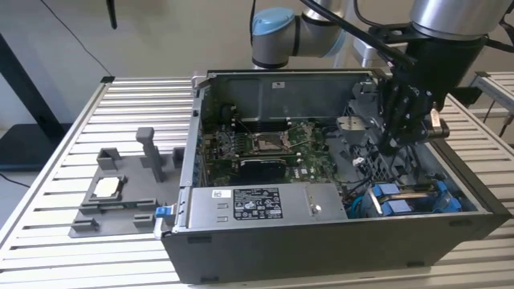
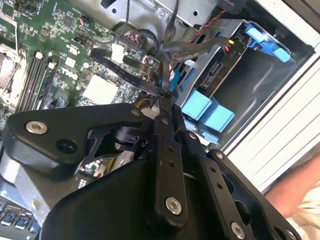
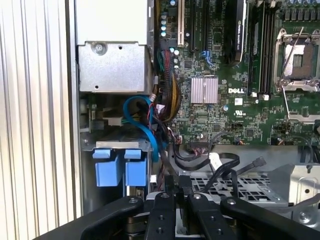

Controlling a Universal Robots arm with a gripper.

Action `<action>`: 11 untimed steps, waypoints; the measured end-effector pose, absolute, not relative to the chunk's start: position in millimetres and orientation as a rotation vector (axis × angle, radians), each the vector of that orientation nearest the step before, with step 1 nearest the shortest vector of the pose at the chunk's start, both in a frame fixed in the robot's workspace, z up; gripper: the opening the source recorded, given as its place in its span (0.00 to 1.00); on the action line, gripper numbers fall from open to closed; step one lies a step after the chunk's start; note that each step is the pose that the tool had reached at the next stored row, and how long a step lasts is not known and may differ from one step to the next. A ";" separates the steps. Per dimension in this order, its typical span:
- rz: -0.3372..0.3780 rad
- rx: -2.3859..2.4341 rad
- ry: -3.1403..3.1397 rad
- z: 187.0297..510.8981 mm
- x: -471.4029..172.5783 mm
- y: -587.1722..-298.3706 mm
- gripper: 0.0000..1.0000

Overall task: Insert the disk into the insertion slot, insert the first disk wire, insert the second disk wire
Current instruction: 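Insert the second disk wire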

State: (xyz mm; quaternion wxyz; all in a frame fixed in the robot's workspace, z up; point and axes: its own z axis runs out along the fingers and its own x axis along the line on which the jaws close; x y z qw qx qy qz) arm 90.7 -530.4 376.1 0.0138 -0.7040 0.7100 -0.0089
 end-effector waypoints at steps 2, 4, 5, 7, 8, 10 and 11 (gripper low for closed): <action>-0.022 -2.195 2.214 375.7 92.9 -532.3 0.16; -0.013 -2.199 2.218 375.3 95.2 -534.2 0.16; -0.008 -2.201 2.220 375.1 96.4 -535.3 0.16; 0.001 -2.205 2.224 374.6 98.6 -537.5 0.16; 0.004 -2.207 2.226 374.2 99.8 -538.6 0.16; 0.008 -2.209 2.228 373.6 102.3 -540.7 0.16; 0.011 -2.210 2.229 373.2 103.6 -541.9 0.16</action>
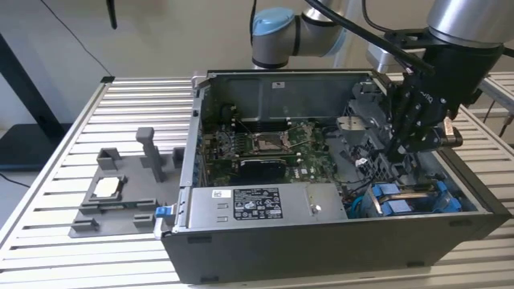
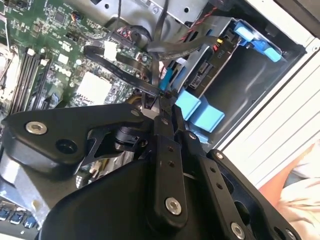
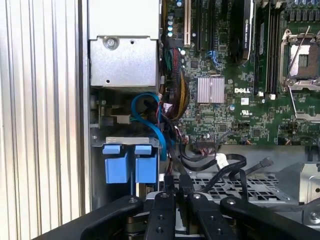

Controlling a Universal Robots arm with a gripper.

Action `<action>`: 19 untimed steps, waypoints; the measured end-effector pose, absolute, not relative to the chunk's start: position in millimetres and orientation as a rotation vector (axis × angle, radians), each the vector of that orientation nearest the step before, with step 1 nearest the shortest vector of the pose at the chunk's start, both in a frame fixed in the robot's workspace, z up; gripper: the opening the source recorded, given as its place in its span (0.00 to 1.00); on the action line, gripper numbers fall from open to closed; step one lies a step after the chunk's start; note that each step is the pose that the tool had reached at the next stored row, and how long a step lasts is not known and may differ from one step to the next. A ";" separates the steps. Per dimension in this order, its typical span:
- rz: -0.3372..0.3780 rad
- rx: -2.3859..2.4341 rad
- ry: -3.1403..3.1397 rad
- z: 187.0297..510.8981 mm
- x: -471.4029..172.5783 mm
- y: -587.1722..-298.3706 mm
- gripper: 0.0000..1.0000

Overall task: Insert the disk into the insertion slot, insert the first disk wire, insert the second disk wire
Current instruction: 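Insert the second disk wire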

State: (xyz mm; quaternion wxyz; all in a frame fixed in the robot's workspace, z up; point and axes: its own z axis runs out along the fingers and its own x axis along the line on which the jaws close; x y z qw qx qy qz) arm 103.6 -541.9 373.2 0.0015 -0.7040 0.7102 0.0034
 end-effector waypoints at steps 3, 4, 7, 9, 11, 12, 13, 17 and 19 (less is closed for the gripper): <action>0.017 -2.213 2.232 372.2 107.3 -545.1 0.16; 0.020 -2.214 2.233 371.9 108.5 -546.2 0.16; 0.028 -2.217 2.237 370.4 112.8 -549.5 0.16; 0.036 -2.219 2.239 369.0 116.2 -551.4 0.16; 0.045 -2.222 2.242 367.5 119.9 -553.3 0.16; 0.050 -2.223 2.242 366.7 121.7 -554.3 0.16; 0.055 -2.224 2.243 365.8 123.6 -555.4 0.16; 0.078 -2.222 2.242 362.7 130.6 -560.3 0.16; 0.091 -2.218 2.236 361.3 133.0 -562.3 0.16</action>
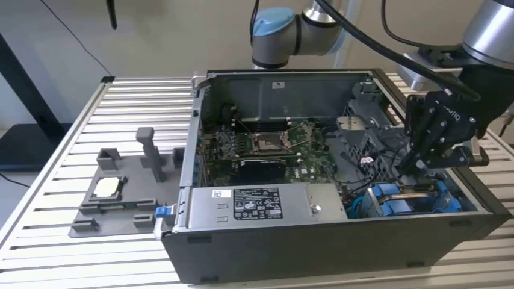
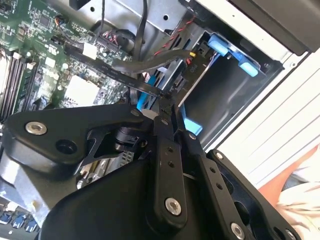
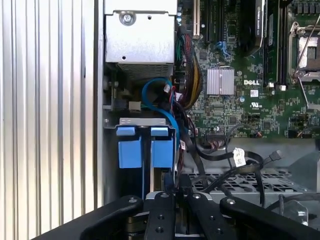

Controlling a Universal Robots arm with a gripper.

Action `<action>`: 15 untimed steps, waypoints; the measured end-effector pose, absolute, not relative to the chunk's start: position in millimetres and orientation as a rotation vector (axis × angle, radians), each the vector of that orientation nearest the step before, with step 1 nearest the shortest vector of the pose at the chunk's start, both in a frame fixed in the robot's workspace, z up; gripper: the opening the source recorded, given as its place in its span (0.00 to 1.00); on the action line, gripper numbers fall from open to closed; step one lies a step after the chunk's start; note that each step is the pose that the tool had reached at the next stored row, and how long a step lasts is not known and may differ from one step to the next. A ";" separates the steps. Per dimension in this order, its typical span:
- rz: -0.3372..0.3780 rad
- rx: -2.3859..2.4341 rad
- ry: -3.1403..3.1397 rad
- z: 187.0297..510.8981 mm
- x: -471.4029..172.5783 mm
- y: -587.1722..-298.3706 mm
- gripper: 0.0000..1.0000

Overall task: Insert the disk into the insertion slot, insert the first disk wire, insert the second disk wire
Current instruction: 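Insert the second disk wire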

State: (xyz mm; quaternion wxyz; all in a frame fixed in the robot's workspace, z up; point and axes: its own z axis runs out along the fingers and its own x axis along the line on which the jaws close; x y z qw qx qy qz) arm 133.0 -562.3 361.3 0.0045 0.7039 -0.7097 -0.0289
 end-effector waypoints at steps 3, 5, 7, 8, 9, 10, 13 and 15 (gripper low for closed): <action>-0.105 2.210 -2.228 358.3 134.1 -565.0 0.16; -0.107 2.208 -2.227 356.7 134.1 -565.9 0.16; -0.108 2.200 -2.234 355.6 134.2 -566.7 0.16; -0.108 2.195 -2.240 355.3 134.2 -567.0 0.16; -0.108 2.188 -2.247 355.0 134.2 -567.1 0.16; -0.108 2.181 -2.254 354.9 134.3 -567.3 0.16; -0.109 2.165 -2.268 354.3 134.6 -567.9 0.16; -0.113 2.160 -2.271 353.9 135.5 -568.3 0.16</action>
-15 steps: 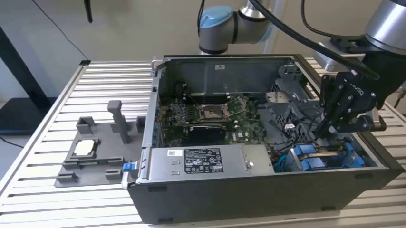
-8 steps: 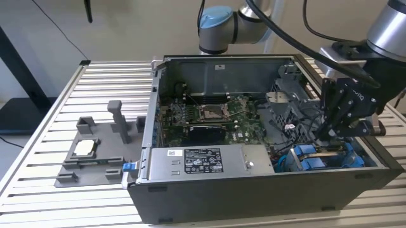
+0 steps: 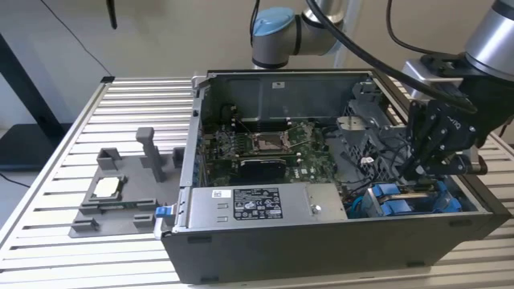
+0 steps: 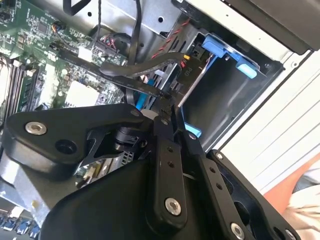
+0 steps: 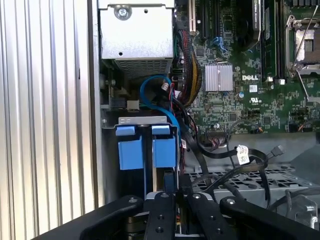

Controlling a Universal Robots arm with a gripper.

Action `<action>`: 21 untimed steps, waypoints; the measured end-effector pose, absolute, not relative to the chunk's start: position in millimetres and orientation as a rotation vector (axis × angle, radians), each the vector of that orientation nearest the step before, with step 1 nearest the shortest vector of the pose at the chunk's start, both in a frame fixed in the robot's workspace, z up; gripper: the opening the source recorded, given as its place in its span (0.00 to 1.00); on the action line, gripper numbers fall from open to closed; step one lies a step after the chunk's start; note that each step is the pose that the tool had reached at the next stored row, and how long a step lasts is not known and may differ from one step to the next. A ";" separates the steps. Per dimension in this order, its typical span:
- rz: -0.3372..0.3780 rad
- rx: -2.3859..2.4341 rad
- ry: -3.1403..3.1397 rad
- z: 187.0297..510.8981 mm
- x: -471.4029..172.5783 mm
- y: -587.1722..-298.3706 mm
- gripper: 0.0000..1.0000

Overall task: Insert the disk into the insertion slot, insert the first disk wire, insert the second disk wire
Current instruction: 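Insert the second disk wire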

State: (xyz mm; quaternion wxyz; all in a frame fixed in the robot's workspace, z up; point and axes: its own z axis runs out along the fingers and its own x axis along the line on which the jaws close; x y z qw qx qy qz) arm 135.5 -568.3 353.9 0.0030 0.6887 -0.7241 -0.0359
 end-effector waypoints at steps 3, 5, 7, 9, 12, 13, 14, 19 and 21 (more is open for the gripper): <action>-0.114 2.158 -2.271 352.8 136.5 -568.7 0.16; -0.114 2.157 -2.272 351.8 136.9 -568.9 0.16; -0.113 2.156 -2.273 350.9 137.3 -569.0 0.16; -0.114 2.155 -2.274 349.8 137.6 -569.2 0.16; -0.114 2.153 -2.276 348.2 138.1 -569.2 0.16; -0.113 2.152 -2.277 347.7 138.5 -569.3 0.16; -0.113 2.152 -2.277 347.2 138.8 -569.4 0.16; -0.114 2.148 -2.281 344.9 139.7 -569.5 0.16; -0.113 2.147 -2.282 344.1 139.9 -569.5 0.16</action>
